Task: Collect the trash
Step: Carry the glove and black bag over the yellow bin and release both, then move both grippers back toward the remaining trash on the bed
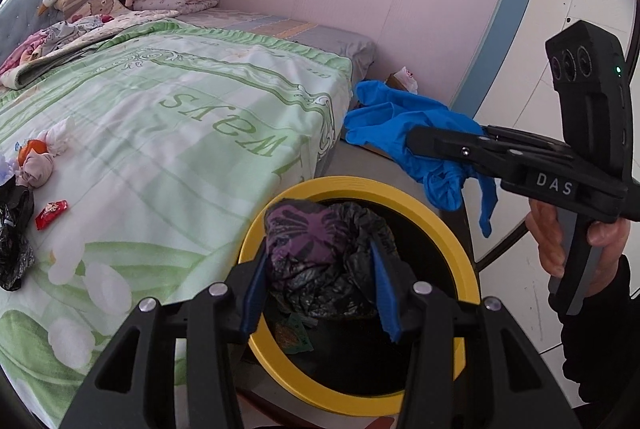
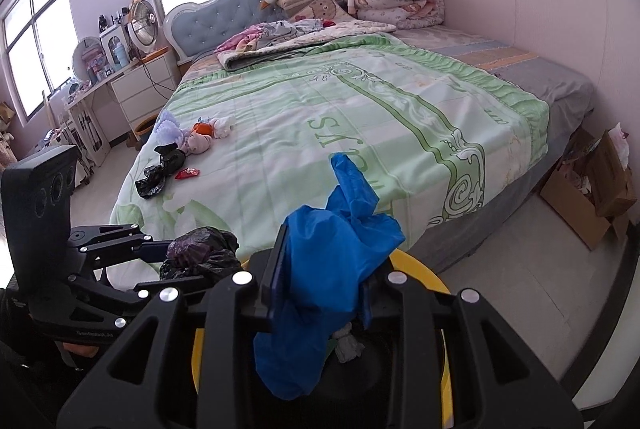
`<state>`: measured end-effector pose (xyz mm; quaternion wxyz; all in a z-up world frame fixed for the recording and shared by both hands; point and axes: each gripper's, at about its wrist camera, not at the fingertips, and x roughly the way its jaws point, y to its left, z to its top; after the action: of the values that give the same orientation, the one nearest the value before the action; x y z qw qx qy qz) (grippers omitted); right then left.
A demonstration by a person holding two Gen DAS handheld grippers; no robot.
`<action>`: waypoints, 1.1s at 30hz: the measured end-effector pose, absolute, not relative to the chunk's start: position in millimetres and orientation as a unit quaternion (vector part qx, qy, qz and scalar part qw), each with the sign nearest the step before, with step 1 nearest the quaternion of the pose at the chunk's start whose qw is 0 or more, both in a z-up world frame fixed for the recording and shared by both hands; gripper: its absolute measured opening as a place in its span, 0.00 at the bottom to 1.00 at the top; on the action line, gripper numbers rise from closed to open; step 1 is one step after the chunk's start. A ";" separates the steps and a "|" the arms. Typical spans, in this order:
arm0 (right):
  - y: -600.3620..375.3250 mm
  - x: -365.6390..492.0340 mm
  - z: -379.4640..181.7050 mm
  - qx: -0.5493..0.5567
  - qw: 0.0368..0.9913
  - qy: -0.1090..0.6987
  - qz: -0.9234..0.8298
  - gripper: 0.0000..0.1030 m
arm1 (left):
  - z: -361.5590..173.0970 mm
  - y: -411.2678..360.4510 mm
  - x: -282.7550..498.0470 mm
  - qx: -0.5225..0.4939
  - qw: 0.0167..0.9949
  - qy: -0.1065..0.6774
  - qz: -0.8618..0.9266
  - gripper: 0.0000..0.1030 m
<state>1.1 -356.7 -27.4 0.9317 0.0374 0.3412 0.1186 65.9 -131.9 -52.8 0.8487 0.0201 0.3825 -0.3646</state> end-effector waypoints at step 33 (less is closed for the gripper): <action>-359.7 18.7 16.9 0.074 0.953 0.270 0.119 0.57 | -11.5 -78.0 80.2 -0.005 0.902 0.314 -0.297 0.84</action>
<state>18.7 -359.7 16.9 0.9525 0.0739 0.2702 0.1193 80.2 -78.0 -11.5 0.9017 -0.0053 0.3141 -0.2971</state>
